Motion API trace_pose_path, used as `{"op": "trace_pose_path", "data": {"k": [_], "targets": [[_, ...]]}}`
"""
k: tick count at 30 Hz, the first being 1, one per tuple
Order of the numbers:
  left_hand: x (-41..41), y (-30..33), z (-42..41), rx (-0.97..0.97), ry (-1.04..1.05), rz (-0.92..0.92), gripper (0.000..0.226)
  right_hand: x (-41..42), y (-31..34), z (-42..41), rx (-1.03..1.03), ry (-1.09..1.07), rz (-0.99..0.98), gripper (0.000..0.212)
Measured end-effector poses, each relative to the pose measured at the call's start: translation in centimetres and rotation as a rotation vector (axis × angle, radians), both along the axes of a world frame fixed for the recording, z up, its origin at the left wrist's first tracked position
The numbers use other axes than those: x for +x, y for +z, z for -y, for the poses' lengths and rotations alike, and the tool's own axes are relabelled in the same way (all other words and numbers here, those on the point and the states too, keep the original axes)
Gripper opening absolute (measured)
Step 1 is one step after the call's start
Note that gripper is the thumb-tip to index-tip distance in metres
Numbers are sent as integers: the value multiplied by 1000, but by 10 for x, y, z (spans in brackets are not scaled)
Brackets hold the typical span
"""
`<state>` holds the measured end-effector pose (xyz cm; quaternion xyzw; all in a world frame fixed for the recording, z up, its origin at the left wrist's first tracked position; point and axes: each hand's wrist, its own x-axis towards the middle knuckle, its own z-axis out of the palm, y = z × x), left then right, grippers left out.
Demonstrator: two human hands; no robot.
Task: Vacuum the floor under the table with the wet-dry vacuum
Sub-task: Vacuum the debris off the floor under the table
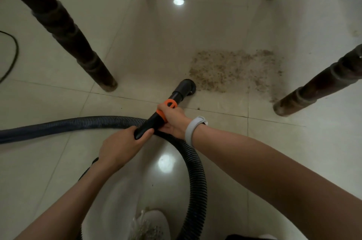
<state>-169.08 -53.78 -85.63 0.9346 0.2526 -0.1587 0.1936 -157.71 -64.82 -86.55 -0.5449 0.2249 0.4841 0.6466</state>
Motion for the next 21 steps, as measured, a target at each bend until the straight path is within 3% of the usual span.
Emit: {"op": "trace_pose_path", "data": {"k": [6,21], "targets": [[-9,2,-14,-57,77,-68,43,-8,-5,-22,43,-7,-78,32],[2,-3,-13,-364,187,-63,50,2,-11,-27,61,-89,-91,28]]}}
